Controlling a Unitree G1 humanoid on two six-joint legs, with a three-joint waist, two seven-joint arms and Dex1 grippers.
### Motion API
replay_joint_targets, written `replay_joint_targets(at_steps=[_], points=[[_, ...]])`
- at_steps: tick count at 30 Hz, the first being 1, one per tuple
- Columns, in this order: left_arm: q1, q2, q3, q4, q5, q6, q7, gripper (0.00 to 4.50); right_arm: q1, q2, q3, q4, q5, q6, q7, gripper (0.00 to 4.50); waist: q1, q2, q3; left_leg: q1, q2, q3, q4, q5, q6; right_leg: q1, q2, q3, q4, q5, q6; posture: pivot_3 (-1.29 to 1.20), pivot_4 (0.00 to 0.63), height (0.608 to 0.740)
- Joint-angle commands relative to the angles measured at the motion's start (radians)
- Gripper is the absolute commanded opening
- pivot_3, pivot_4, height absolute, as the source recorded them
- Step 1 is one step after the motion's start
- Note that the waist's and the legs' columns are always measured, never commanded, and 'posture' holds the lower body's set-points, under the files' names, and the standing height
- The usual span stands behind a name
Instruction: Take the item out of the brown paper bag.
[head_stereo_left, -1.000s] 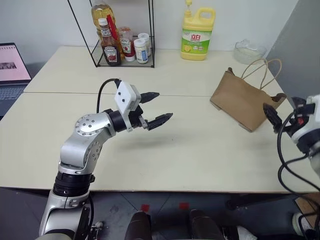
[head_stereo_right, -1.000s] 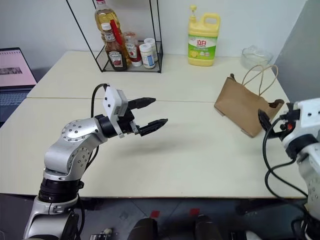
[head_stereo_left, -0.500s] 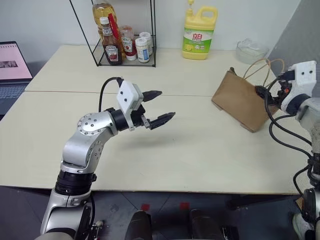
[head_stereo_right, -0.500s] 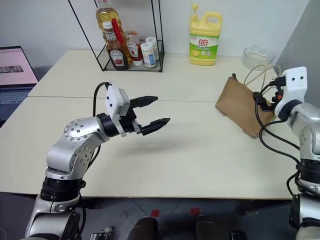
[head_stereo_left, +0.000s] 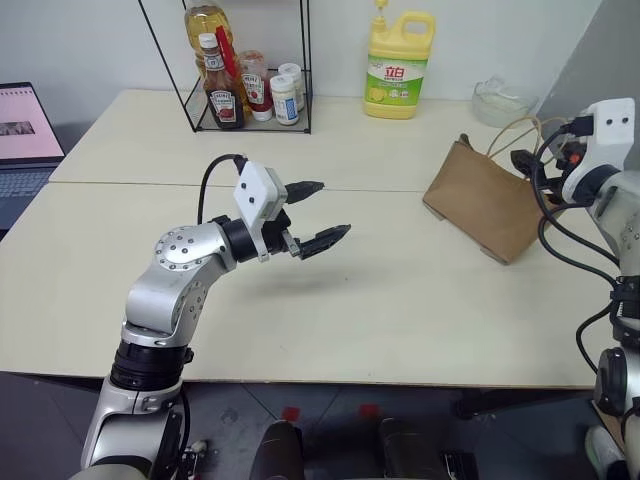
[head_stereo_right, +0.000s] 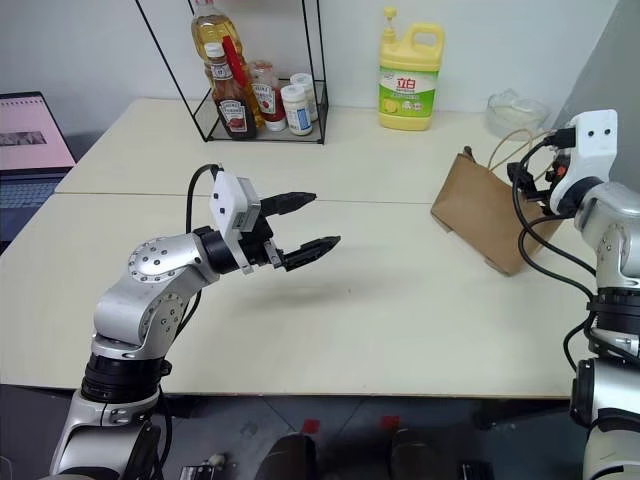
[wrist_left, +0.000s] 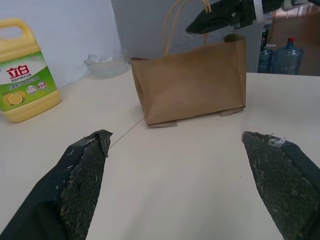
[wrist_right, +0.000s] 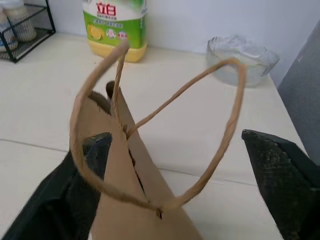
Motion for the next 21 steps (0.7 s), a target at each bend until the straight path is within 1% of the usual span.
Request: replay_joint_targets(at_steps=[1, 5, 9, 10, 13, 21], points=[[-0.022, -0.005, -0.003, -0.020, 0.002, -0.019, 0.003, 4.50, -0.051, -0.003, -0.055, -0.009, 0.038, 0.032, 0.005, 2.87, 0.000, 0.000, 0.000, 0.000, 0.000, 0.000, 0.000, 0.000, 0.000, 0.000, 0.000, 0.000, 0.000, 0.000, 0.000, 0.00, 0.150, 0.740], [-0.027, -0.004, -0.005, -0.014, 0.002, -0.021, 0.001, 4.50, -0.071, 0.000, -0.059, -0.002, 0.051, 0.060, 0.012, 1.43, 0.000, 0.000, 0.000, -0.002, 0.000, 0.000, 0.000, 0.000, 0.000, -0.001, 0.000, 0.000, 0.000, 0.000, 0.000, 0.00, 0.150, 0.740], [-0.026, 0.001, -0.005, -0.011, 0.003, -0.022, 0.001, 4.50, -0.088, -0.004, -0.051, 0.006, 0.046, 0.067, 0.022, 0.13, 0.000, 0.000, 0.000, -0.003, 0.000, 0.000, 0.001, 0.000, 0.000, -0.003, 0.000, 0.000, 0.001, 0.000, 0.000, 0.00, 0.150, 0.740], [-0.025, 0.002, -0.005, -0.010, 0.004, -0.022, 0.001, 4.50, -0.092, -0.006, -0.045, 0.010, 0.041, 0.063, 0.029, 0.06, 0.000, 0.000, 0.000, -0.003, 0.000, 0.000, 0.001, 0.000, 0.000, -0.003, 0.000, 0.000, 0.001, 0.000, 0.000, 0.00, 0.150, 0.740], [-0.020, 0.005, -0.003, -0.012, 0.005, -0.021, 0.004, 4.50, -0.105, -0.017, -0.026, 0.020, 0.025, 0.049, 0.049, 0.06, 0.000, 0.000, 0.000, -0.003, 0.000, 0.000, 0.000, 0.000, 0.000, -0.003, 0.000, 0.000, 0.001, 0.000, 0.000, 0.00, 0.150, 0.740], [0.001, 0.013, 0.034, -0.003, -0.016, 0.011, 0.028, 4.50, -0.180, -0.087, 0.114, 0.120, -0.099, -0.108, 0.168, 0.06, 0.000, 0.001, 0.001, -0.003, 0.000, 0.000, 0.000, 0.000, 0.000, -0.004, 0.000, 0.000, 0.000, 0.000, 0.000, 0.00, 0.150, 0.740]])
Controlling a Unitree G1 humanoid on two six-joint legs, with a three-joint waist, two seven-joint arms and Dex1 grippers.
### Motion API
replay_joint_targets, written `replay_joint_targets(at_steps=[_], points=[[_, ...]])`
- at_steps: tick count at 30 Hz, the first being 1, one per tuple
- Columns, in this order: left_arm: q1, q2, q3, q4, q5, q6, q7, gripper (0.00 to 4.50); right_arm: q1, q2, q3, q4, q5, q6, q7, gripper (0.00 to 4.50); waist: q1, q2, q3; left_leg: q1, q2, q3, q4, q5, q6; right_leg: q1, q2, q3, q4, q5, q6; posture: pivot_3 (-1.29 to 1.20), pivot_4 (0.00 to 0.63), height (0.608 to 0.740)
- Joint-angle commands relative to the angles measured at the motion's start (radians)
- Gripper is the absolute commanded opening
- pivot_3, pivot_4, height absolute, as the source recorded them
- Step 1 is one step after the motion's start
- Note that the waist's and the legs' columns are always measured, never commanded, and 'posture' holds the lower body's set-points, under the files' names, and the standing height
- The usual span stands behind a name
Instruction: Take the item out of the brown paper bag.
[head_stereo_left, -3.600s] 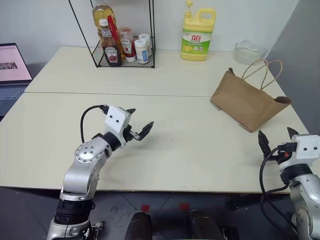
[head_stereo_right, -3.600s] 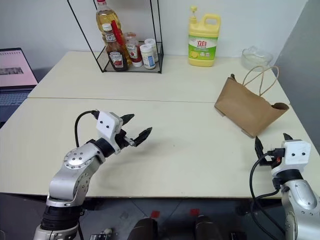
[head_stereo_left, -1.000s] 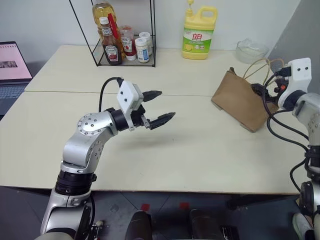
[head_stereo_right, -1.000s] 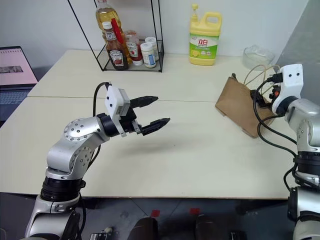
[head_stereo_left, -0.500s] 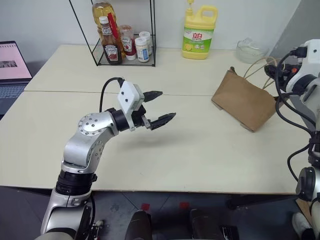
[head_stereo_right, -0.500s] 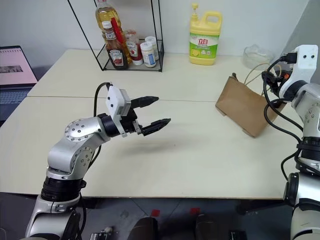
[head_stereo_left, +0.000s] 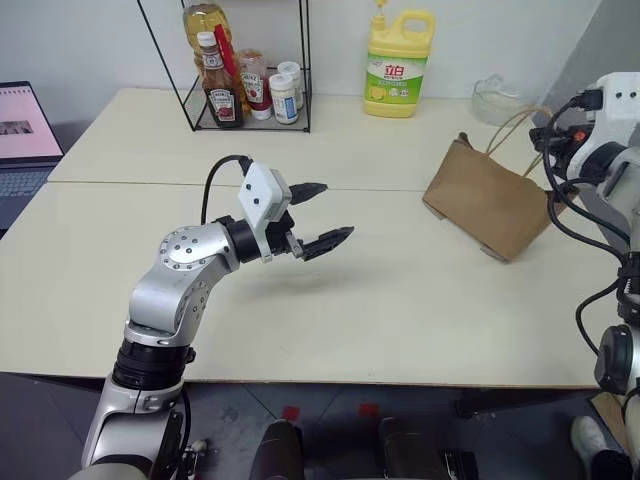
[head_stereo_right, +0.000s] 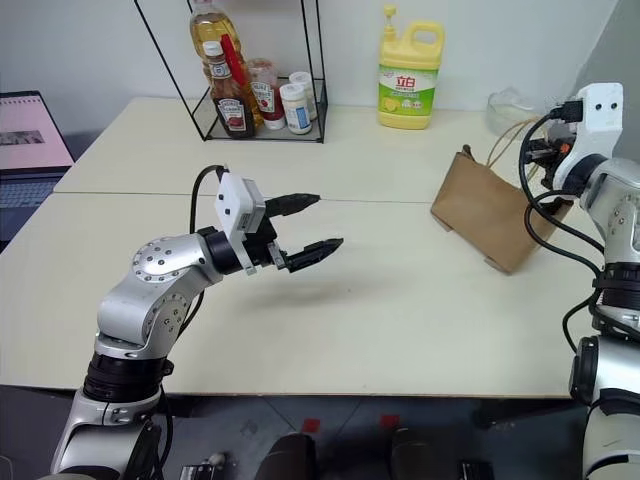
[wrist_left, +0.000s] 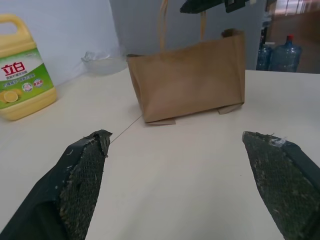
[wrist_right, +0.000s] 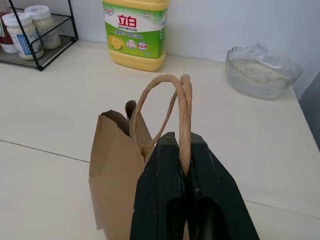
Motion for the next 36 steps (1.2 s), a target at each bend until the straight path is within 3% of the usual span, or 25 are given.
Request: replay_joint_targets(at_steps=[1, 9, 15, 25, 36], points=[[0.010, 0.016, 0.054, -0.007, -0.024, 0.016, 0.013, 4.50, -0.079, -0.053, 0.047, 0.041, -0.073, -0.130, 0.058, 0.06, 0.000, 0.000, 0.000, 0.000, 0.000, 0.000, 0.000, 0.000, 0.000, 0.000, 0.000, 0.000, 0.000, 0.000, 0.000, 0.00, 0.150, 0.740], [0.074, 0.046, 0.082, -0.069, -0.055, 0.083, 0.015, 4.50, -0.243, -0.052, 0.149, 0.243, -0.208, -0.345, 0.118, 0.06, -0.002, 0.004, 0.003, -0.002, 0.000, 0.003, -0.001, 0.000, 0.000, -0.005, -0.001, 0.001, 0.001, 0.000, 0.000, 0.00, 0.150, 0.740], [0.126, 0.064, 0.104, -0.121, -0.086, 0.126, 0.030, 4.50, -0.333, -0.015, 0.177, 0.323, -0.244, -0.401, 0.158, 0.06, -0.002, 0.004, 0.004, -0.003, 0.000, 0.005, -0.001, 0.000, 0.000, -0.007, -0.002, 0.002, 0.001, 0.000, 0.000, 0.00, 0.150, 0.740], [0.219, 0.082, 0.171, -0.189, -0.142, 0.181, 0.063, 4.50, -0.376, 0.083, 0.204, 0.222, -0.251, -0.324, 0.189, 0.06, -0.009, 0.005, 0.005, -0.004, 0.000, 0.005, -0.001, 0.000, 0.000, -0.007, -0.002, 0.002, 0.002, 0.000, 0.000, 0.00, 0.150, 0.740], [0.327, 0.141, 0.264, -0.182, -0.162, 0.171, 0.059, 4.50, -0.444, 0.315, 0.234, 0.151, -0.250, -0.226, 0.111, 0.06, -0.022, 0.005, 0.005, -0.004, 0.000, 0.004, -0.002, 0.000, 0.000, -0.008, -0.002, 0.001, 0.003, 0.000, 0.000, 0.00, 0.150, 0.740]])
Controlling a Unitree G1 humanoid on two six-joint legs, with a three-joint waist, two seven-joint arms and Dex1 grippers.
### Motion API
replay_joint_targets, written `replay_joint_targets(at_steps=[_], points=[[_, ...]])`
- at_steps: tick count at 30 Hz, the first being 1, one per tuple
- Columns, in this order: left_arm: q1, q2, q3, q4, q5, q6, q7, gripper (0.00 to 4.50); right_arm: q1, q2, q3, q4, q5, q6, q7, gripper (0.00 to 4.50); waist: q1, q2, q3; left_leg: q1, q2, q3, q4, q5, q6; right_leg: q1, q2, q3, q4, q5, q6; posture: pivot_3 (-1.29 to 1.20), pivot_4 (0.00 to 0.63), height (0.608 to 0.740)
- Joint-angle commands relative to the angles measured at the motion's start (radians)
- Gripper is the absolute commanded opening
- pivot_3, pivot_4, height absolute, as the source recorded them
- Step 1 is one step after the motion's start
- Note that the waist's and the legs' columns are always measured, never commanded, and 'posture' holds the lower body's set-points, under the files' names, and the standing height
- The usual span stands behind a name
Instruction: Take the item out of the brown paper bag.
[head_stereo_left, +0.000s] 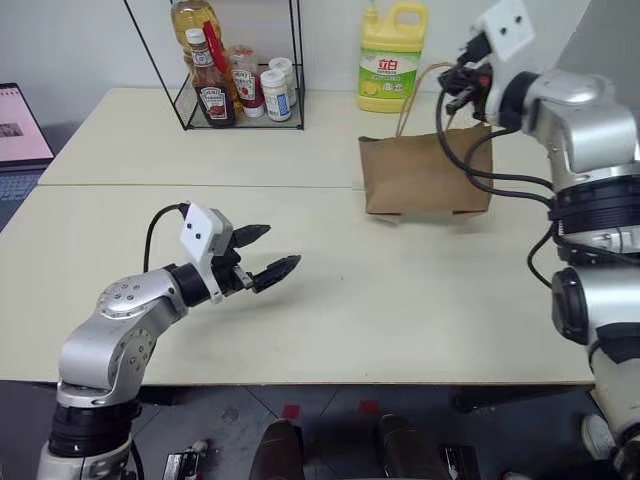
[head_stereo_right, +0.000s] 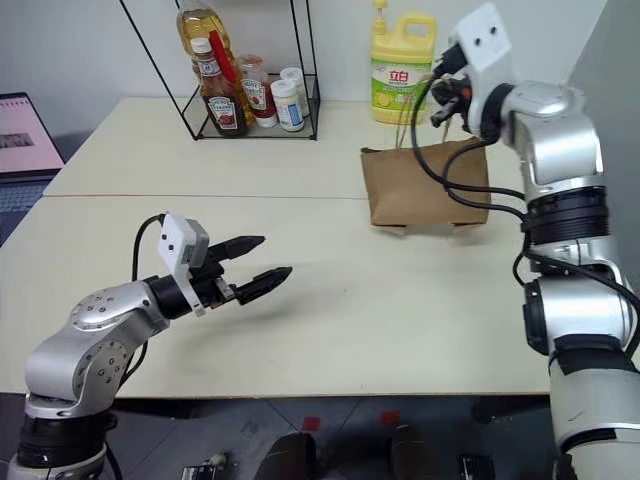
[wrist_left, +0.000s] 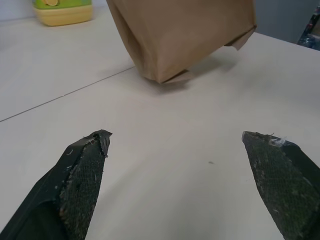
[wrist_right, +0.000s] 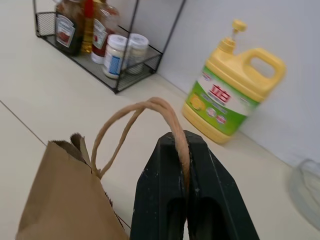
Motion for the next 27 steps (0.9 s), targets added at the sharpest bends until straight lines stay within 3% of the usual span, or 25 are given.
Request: replay_joint_targets(at_steps=[1, 14, 27], points=[[0.012, 0.016, 0.037, -0.013, -0.014, -0.020, -0.002, 4.50, -0.106, 0.076, -0.015, -0.032, 0.003, -0.011, -0.060, 0.06, -0.004, 0.000, 0.000, 0.000, 0.000, 0.000, 0.000, 0.000, 0.000, 0.000, 0.000, 0.000, 0.000, 0.000, 0.000, 0.00, 0.150, 0.740], [0.029, -0.005, 0.035, -0.030, -0.018, -0.031, 0.029, 4.50, -0.160, 0.299, 0.011, 0.047, -0.008, -0.065, -0.134, 0.06, -0.009, 0.000, 0.000, 0.000, 0.000, -0.001, 0.000, 0.000, 0.000, -0.001, 0.000, -0.002, 0.001, 0.000, 0.000, 0.00, 0.150, 0.740], [0.007, -0.009, 0.016, -0.028, -0.019, -0.036, 0.040, 4.50, -0.072, 0.330, 0.053, -0.043, -0.021, -0.016, -0.104, 0.06, -0.010, 0.000, 0.000, -0.001, 0.000, -0.002, 0.000, 0.000, 0.000, -0.001, 0.000, -0.003, 0.001, 0.000, 0.000, 0.00, 0.150, 0.740]])
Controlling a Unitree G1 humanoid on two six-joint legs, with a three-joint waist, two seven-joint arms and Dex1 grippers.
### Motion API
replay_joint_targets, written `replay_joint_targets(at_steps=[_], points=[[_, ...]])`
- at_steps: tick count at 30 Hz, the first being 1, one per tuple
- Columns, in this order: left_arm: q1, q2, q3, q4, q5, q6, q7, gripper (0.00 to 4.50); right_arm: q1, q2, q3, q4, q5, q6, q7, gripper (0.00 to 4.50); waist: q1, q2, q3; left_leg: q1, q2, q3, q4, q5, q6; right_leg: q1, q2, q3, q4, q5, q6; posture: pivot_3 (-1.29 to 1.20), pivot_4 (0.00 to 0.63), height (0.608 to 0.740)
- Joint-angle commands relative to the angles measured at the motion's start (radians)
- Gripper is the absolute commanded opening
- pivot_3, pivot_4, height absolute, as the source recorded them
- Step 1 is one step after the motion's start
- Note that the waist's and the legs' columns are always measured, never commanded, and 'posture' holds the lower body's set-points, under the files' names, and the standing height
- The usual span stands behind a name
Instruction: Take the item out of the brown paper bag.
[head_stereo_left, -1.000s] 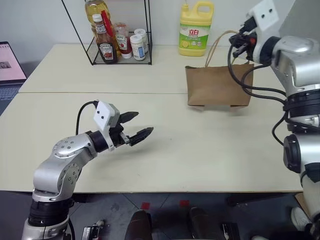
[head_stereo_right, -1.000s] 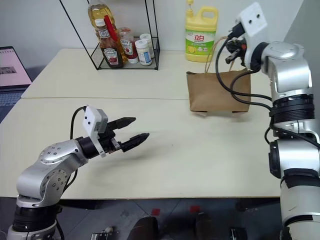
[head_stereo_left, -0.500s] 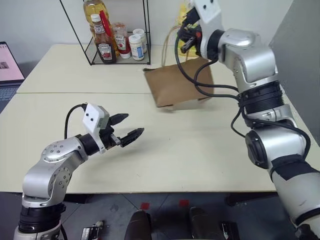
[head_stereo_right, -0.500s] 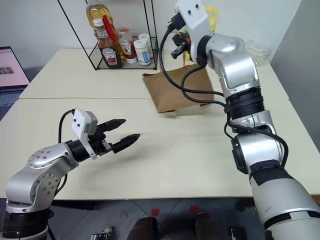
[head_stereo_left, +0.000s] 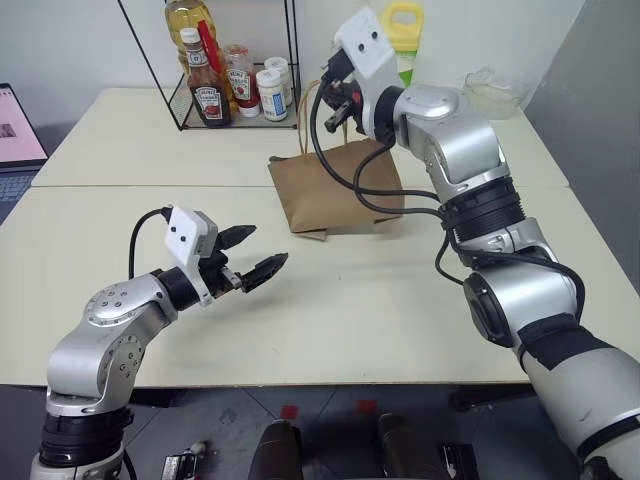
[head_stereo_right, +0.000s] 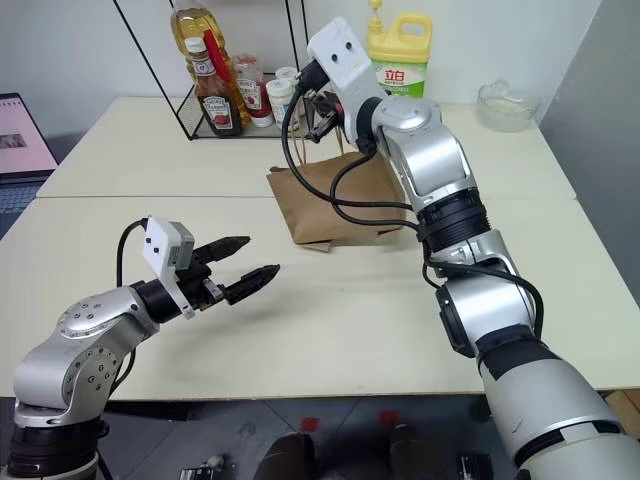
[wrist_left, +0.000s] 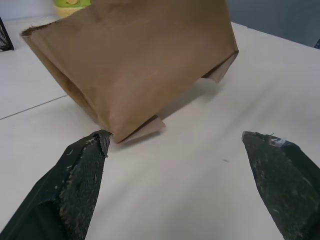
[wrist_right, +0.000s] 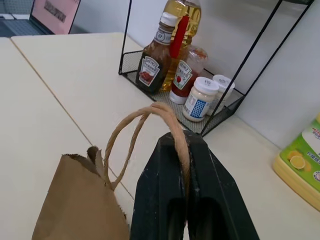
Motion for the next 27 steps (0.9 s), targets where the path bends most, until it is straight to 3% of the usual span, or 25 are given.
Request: replay_joint_targets(at_steps=[1, 14, 18, 25, 26, 27], points=[[-0.021, -0.003, -0.008, -0.027, -0.008, -0.019, 0.003, 4.50, -0.014, -0.009, -0.004, -0.086, 0.001, 0.003, 0.009, 0.06, 0.000, 0.000, 0.000, 0.000, 0.000, 0.000, 0.000, 0.000, 0.000, 0.000, 0.000, 0.000, 0.000, 0.000, 0.000, 0.00, 0.150, 0.740], [-0.050, -0.016, -0.036, -0.016, -0.008, -0.023, 0.003, 4.50, 0.077, -0.114, 0.027, -0.163, -0.025, 0.026, 0.071, 0.06, -0.001, 0.000, 0.000, 0.000, 0.000, 0.000, 0.000, 0.000, 0.000, 0.000, 0.000, 0.000, 0.000, 0.000, 0.000, 0.00, 0.150, 0.740], [-0.056, -0.018, -0.040, -0.013, -0.007, -0.025, 0.002, 4.50, 0.101, -0.160, 0.028, -0.166, -0.027, 0.029, 0.092, 0.97, -0.001, 0.000, 0.000, 0.000, 0.000, 0.000, 0.000, 0.000, 0.000, 0.000, 0.000, 0.000, 0.000, 0.000, 0.000, 0.00, 0.150, 0.740], [-0.065, -0.024, -0.046, -0.015, -0.009, -0.023, 0.004, 4.50, 0.157, -0.238, 0.031, -0.293, 0.003, 0.095, 0.187, 3.57, 0.001, 0.000, 0.000, 0.000, 0.000, 0.000, 0.000, 0.000, 0.000, 0.000, 0.000, 0.000, 0.000, 0.000, 0.000, 0.00, 0.150, 0.740], [-0.067, -0.023, -0.046, -0.015, -0.009, -0.022, 0.005, 4.50, 0.177, -0.257, 0.030, -0.339, 0.017, 0.116, 0.215, 3.85, 0.002, 0.000, 0.000, 0.000, 0.000, 0.000, 0.000, 0.000, 0.000, 0.000, 0.000, 0.000, 0.000, 0.000, 0.000, 0.00, 0.150, 0.740], [-0.070, -0.022, -0.046, -0.016, -0.010, -0.021, 0.006, 4.50, 0.198, -0.277, 0.027, -0.386, 0.032, 0.141, 0.237, 3.85, 0.004, 0.000, 0.000, 0.000, 0.000, -0.001, 0.001, 0.000, 0.000, 0.001, 0.000, 0.000, 0.000, 0.000, 0.000, 0.00, 0.150, 0.740]])
